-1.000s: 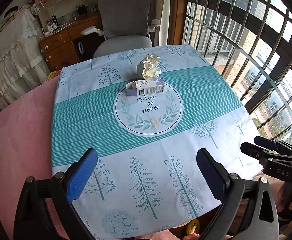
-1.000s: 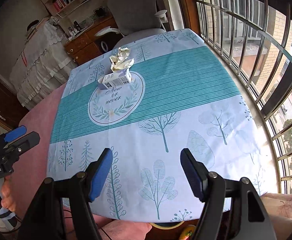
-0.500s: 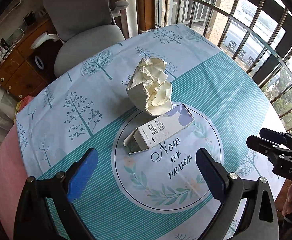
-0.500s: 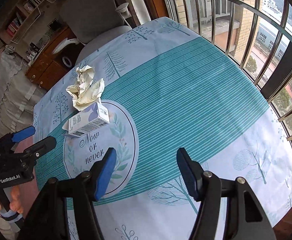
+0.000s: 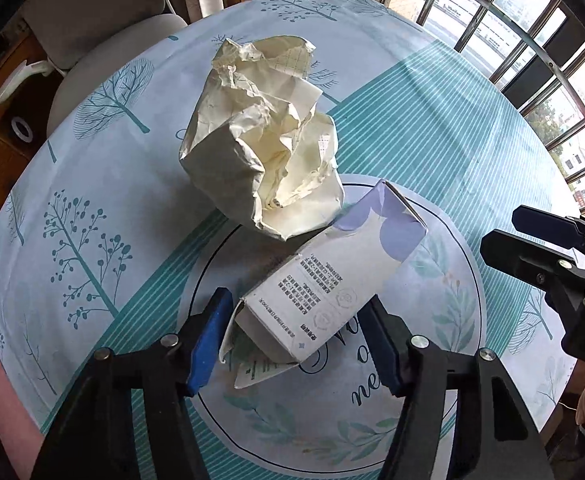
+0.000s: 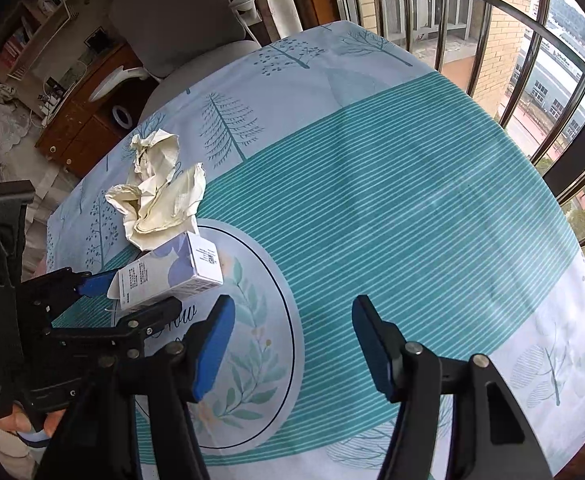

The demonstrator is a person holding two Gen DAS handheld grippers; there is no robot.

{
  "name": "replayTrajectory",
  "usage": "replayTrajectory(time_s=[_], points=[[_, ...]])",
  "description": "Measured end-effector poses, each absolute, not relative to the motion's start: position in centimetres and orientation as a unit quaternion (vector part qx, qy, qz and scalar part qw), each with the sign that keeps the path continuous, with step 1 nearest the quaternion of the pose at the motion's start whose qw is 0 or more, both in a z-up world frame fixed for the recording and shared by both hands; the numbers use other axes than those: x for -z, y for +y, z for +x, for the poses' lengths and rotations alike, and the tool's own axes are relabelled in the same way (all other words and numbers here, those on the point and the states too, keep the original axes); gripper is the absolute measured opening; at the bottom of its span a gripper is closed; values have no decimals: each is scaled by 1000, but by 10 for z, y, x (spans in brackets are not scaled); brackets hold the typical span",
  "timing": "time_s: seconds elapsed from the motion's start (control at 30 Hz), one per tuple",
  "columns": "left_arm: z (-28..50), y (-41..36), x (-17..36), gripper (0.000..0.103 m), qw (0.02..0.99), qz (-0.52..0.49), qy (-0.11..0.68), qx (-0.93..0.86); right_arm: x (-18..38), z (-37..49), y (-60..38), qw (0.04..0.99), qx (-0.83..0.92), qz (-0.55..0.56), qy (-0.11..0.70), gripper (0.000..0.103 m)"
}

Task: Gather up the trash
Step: 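Grasp the white milk carton with the left gripper while the right gripper grasps the crumpled cream paper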

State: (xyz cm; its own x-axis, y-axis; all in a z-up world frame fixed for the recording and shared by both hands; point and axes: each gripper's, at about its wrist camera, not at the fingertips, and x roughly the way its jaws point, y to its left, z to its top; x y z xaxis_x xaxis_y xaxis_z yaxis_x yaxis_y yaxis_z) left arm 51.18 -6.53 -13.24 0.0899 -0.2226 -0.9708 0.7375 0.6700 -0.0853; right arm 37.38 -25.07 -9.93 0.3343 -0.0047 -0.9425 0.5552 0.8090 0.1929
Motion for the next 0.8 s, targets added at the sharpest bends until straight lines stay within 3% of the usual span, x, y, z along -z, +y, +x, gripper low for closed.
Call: replayTrajectory(time_s=[0.07, 0.13, 0.6, 0.8], points=[[506, -65, 132, 42, 706, 222, 577, 347, 101, 377, -249, 777, 178, 252, 549, 61], [498, -62, 132, 39, 704, 222, 575, 352, 102, 381, -248, 777, 174, 252, 551, 61], [488, 27, 93, 38, 746, 105, 574, 321, 84, 434, -231, 800, 110, 289, 515, 62], [523, 69, 77, 38, 790, 60, 557, 249, 85, 473, -229, 807, 102, 300, 499, 73]])
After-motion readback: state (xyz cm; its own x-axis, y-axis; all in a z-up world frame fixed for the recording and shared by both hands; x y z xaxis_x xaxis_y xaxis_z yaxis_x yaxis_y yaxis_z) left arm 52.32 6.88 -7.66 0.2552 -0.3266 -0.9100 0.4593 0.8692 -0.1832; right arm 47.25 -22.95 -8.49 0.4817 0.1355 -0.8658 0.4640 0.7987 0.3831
